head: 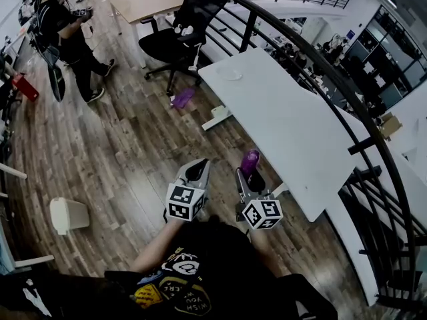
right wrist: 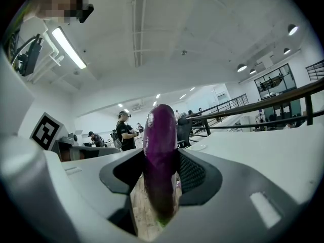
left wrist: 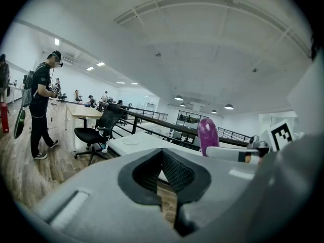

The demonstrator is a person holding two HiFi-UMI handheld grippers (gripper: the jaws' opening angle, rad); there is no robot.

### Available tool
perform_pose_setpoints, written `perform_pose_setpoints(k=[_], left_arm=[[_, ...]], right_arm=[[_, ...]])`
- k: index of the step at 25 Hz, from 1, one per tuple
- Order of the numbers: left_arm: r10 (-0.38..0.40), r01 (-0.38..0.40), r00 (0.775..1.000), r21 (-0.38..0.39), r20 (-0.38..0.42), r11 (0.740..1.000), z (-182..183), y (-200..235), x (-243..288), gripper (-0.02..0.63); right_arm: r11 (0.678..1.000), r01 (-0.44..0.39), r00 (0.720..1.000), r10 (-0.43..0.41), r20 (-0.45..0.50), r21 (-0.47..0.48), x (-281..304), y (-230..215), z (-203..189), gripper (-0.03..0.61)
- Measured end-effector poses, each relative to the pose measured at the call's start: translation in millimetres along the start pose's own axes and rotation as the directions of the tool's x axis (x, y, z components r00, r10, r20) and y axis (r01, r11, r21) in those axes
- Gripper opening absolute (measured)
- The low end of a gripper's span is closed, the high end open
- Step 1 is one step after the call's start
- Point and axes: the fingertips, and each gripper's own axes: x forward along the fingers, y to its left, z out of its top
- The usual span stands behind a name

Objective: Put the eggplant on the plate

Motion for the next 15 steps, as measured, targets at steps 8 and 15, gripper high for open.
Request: perform_pose_setpoints(k=[8,15], left_arm=[[-0.042,0.042,0.999,0.02,-0.006,0.999,7.0,18.2,1.2,0.005],[-0.07,0.07,0.998,0.036,-0.009,0.997,9.6,37.0,1.9,0.005]], right_arm=[[1.0,0.025,1.0,-0.025,0.01,0.008,14.0,7.9,0.1,0.206],[0.999,0.048,0.999,-0.048,0.003,-0.001,25.3,19.0,-5.6,0.206]])
